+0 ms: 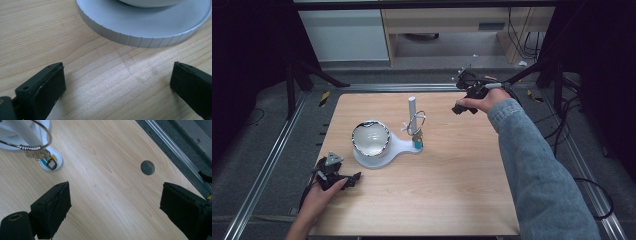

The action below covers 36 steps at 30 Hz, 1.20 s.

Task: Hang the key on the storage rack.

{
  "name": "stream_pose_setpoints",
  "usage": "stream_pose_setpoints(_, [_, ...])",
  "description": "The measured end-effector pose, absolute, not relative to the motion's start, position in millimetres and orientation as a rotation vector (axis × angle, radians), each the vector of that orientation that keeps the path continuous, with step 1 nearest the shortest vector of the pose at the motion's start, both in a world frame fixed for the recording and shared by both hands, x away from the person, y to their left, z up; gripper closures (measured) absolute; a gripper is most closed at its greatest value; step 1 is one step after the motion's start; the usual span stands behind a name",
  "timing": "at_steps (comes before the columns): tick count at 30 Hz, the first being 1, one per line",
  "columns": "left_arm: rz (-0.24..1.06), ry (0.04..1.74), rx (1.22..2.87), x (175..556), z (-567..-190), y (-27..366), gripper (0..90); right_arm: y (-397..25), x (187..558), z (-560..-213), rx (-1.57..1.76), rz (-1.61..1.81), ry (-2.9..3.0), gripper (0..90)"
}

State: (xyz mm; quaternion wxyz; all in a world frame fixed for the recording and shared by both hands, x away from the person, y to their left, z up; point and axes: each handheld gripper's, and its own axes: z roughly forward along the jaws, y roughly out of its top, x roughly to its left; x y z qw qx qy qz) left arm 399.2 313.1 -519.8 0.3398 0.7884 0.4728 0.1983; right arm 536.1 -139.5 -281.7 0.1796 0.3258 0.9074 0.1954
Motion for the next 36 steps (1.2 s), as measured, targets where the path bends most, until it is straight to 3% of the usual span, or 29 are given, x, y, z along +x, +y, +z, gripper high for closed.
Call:
stream_pose_setpoints(22, [0.517, 1.231, 2.052, 399, -520, 313, 0.0, -184, 526, -298, 1.036, 0.461, 2.601, 13.7])
stream_pose_setpoints(36, [0.516, 1.234, 2.053, 399, -520, 313, 0.0, -218, 521, -326, 1.095, 0.438, 2.589, 13.2])
